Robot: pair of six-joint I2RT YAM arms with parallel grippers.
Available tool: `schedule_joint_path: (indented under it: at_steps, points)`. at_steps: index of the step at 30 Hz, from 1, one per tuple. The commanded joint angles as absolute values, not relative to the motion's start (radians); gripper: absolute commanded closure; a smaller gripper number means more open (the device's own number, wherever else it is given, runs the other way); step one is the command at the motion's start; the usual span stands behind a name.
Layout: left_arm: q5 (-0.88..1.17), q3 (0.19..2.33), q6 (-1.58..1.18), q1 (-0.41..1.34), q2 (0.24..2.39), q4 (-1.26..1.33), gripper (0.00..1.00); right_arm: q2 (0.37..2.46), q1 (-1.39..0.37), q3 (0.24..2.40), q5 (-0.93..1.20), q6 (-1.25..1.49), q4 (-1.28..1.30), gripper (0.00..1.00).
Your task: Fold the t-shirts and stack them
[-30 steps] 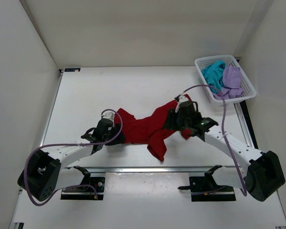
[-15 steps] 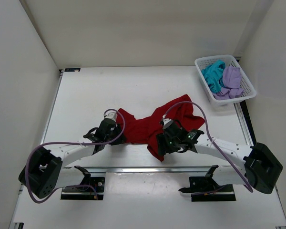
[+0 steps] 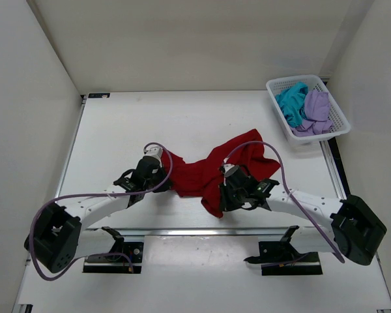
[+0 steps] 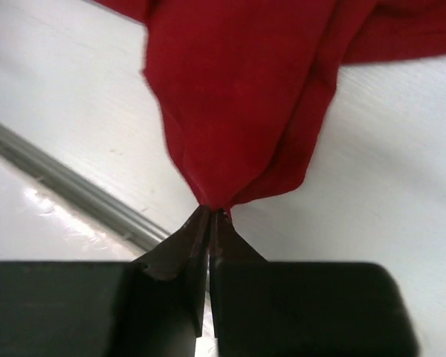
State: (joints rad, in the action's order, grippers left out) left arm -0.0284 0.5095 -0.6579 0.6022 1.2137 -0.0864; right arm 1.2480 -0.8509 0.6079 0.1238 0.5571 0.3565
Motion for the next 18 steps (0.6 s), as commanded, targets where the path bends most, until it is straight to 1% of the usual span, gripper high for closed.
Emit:
schedule_joint_path:
  at_steps: [1,4,6,7,8,10,11,13,14,15,18]
  points:
    - [-0.051,0.577,-0.623,0.583,1.141,-0.139,1.0,1.165,-0.83,0.63,0.173,0.561,0.31,1.0]
    - [-0.046,0.662,-0.577,0.584,1.088,-0.234,1.0,1.068,-0.807,0.702,0.16,0.548,0.374,1.0]
    - [-0.055,0.744,-0.548,0.58,1.043,-0.345,1.0,1.034,-0.798,0.834,0.132,0.505,0.487,1.0]
    - [-0.045,0.806,-0.525,0.574,1.036,-0.376,1.0,1.022,-0.814,0.926,0.1,0.483,0.514,1.0]
    - [-0.037,0.88,-0.503,0.554,1.022,-0.437,1.0,1.019,-0.813,0.966,0.05,0.473,0.579,1.0]
    - [-0.023,1.005,-0.463,0.532,1.009,-0.562,1.0,1.04,-0.841,1.174,0.003,0.437,0.661,1.0]
    - [-0.017,1.09,-0.447,0.513,1.012,-0.593,1.0,1.052,-0.845,1.222,-0.049,0.427,0.707,1.0]
    - [0.008,1.191,-0.417,0.463,1.022,-0.691,1.0,1.084,-0.864,1.413,-0.09,0.4,0.782,1.0]
    - [0.018,1.254,-0.404,0.442,1.016,-0.709,1.0,1.112,-0.876,1.46,-0.132,0.385,0.801,1.0]
    - [0.032,1.316,-0.396,0.419,1.022,-0.745,1.0,1.139,-0.887,1.553,-0.153,0.377,0.831,1.0]
    - [0.078,1.415,-0.379,0.348,1.014,-0.797,1.0,1.219,-0.936,1.765,-0.224,0.347,0.902,1.0]
